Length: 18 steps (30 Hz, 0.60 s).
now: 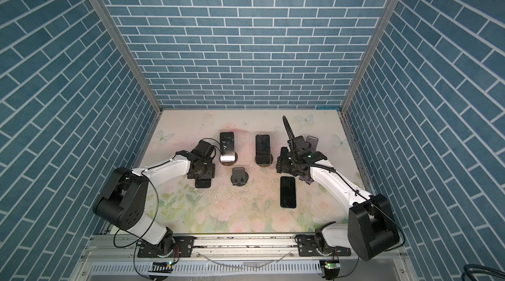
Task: Remove the phone from the phone stand
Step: 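Carry the black phone nearer the robot and lower it onto the table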
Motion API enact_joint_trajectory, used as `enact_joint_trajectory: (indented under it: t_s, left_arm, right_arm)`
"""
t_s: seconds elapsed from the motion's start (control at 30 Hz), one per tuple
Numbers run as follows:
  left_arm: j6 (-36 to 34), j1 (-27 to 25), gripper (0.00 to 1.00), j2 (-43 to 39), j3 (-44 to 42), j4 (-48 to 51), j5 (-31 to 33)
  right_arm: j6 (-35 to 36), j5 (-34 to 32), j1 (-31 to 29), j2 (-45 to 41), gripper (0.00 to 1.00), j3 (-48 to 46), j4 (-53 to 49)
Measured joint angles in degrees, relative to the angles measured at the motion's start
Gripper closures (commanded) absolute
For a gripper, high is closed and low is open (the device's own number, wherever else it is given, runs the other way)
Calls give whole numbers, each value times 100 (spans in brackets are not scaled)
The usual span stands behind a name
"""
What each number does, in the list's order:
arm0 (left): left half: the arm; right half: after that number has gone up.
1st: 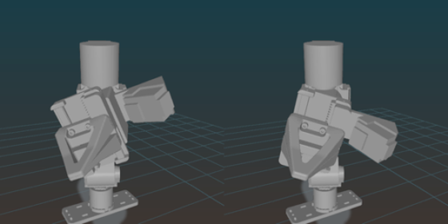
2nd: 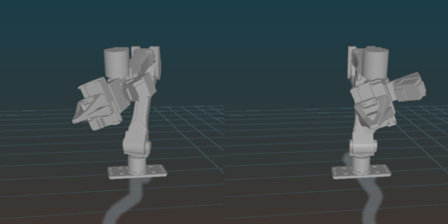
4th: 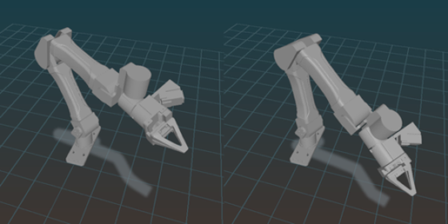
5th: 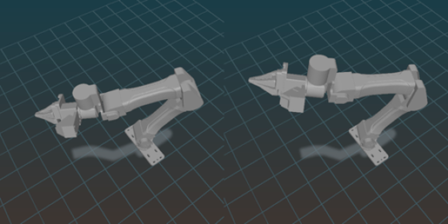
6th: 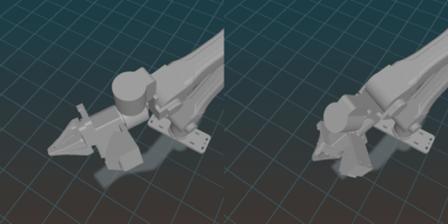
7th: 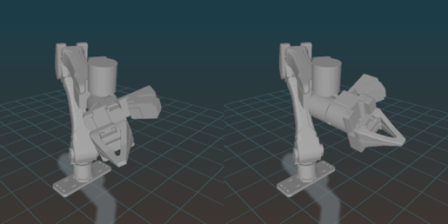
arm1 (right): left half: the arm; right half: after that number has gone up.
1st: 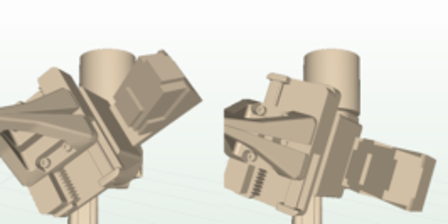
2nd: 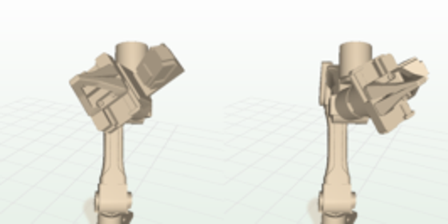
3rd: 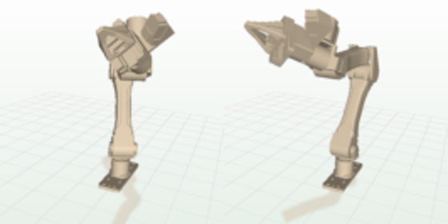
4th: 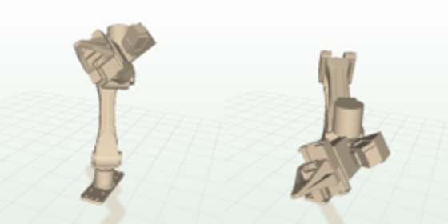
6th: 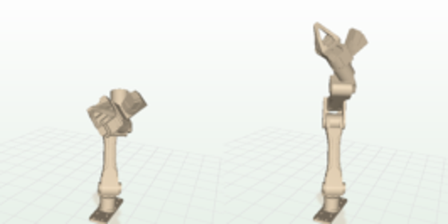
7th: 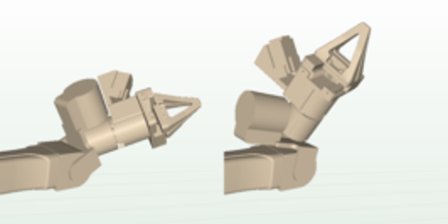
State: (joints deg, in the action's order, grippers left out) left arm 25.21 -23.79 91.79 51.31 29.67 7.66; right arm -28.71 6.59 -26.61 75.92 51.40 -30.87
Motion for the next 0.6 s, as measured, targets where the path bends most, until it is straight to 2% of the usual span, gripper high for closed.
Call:
enact_joint_trajectory:
  t_s: [0.4, 0.6]
  left_arm:
    - [-216, 326, 34, 415, 223, -15, -450]
    - [-249, 356, 24, 455, 269, 9, -483]
  right_arm:
    - [-105, -87, -164, 22, 16, 31, 2]
    - [-105, -157, -181, 57, 16, 31, 2]
